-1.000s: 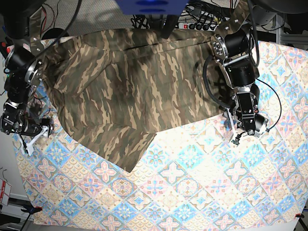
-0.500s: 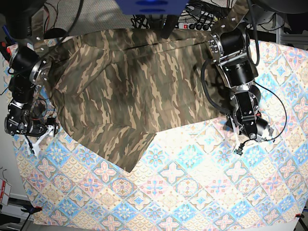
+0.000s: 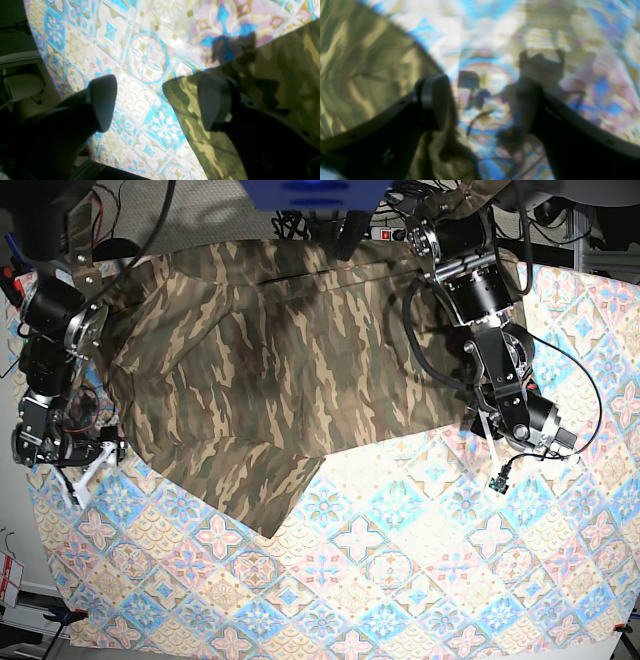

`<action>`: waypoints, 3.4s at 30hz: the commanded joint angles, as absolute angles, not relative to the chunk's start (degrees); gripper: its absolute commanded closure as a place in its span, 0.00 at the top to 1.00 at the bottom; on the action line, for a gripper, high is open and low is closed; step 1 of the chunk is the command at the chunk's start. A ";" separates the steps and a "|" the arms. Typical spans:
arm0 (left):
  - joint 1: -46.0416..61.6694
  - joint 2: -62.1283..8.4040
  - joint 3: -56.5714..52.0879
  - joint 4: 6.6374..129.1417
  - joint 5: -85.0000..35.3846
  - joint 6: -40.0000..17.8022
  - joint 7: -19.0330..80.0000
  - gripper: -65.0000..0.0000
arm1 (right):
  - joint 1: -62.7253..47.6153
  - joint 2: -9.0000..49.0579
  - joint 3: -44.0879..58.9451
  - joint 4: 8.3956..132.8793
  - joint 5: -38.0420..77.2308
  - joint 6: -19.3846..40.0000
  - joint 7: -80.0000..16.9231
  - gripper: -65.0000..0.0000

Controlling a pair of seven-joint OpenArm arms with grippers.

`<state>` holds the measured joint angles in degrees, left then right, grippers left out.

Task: Fold the T-shirt properly
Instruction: 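Close both grippers on the shirt's corner fabric, then pull the held shirt corners apart with both grippers to flatten it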

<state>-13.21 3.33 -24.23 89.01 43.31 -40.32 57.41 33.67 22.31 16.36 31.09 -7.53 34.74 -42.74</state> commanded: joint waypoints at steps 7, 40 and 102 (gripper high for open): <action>-13.32 3.03 -24.48 90.15 42.24 -40.00 57.10 0.76 | 35.47 21.93 15.16 34.51 -7.16 35.03 -41.98 0.63; -7.43 -12.00 -27.91 90.15 7.69 -40.00 75.82 0.76 | 30.73 20.44 15.34 41.98 -6.81 40.00 -43.91 0.64; 2.77 -16.31 -23.34 102.99 7.78 -40.00 79.60 0.76 | 27.38 20.53 22.55 42.33 -6.99 40.00 -44.62 0.64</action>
<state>3.79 -15.35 -23.09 101.97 7.55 -40.34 80.12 25.85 19.42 22.50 41.36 -7.44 39.88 -45.25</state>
